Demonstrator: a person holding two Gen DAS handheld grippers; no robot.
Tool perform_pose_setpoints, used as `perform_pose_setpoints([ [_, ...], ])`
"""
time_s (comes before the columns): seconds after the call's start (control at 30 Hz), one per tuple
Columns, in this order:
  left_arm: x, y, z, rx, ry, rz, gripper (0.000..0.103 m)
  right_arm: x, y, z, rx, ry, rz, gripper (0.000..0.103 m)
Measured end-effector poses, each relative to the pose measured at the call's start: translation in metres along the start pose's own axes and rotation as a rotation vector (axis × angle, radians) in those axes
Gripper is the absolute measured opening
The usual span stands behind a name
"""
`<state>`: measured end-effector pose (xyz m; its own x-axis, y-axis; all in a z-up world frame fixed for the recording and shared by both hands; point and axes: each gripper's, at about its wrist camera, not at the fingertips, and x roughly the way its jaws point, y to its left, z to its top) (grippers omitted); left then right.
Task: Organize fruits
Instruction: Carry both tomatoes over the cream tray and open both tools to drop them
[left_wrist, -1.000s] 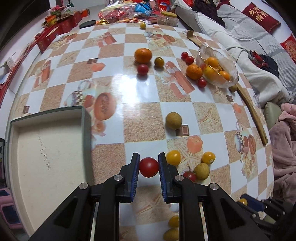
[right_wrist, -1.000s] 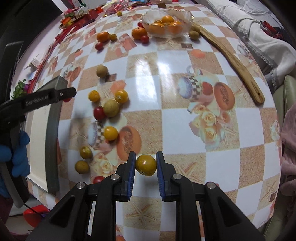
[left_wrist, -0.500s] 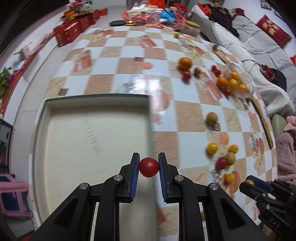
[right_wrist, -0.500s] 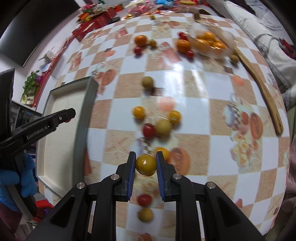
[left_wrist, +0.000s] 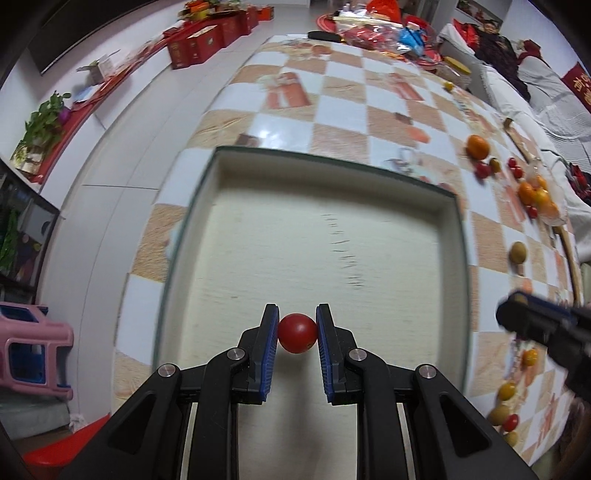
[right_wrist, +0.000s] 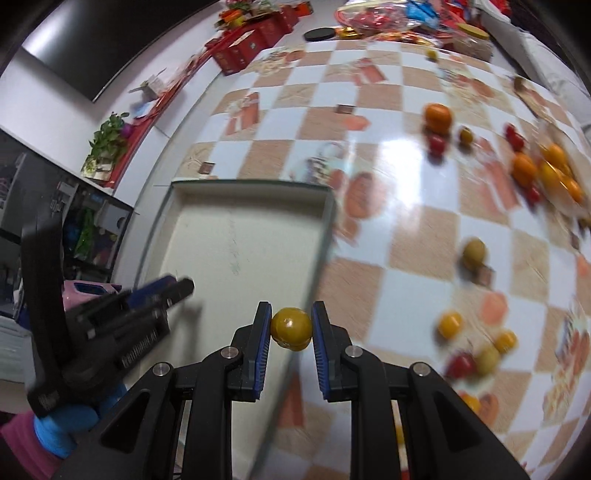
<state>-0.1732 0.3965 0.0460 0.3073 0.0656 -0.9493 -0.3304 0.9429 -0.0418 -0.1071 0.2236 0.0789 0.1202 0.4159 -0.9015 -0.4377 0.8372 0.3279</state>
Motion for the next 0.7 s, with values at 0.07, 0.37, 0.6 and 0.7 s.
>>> perform_pose_setpoints([
  [0.07, 0.004, 0.005, 0.0, -0.005, 0.005, 0.005, 0.022, 0.012, 0.008, 0.012, -0.012, 0.008, 0.003, 0.024],
  [0.37, 0.017, 0.013, -0.006, -0.002, 0.018, 0.013, 0.022, 0.06, 0.03, 0.041, -0.102, 0.061, -0.065, 0.024],
  [0.6, 0.018, 0.012, -0.013, 0.027, -0.001, -0.004, 0.023, 0.084, 0.035, 0.039, -0.16, 0.109, -0.115, 0.025],
  [0.7, 0.017, 0.013, -0.013, 0.027, 0.003, -0.015, 0.025, 0.084, 0.037, 0.039, -0.168, 0.109, -0.103, 0.039],
])
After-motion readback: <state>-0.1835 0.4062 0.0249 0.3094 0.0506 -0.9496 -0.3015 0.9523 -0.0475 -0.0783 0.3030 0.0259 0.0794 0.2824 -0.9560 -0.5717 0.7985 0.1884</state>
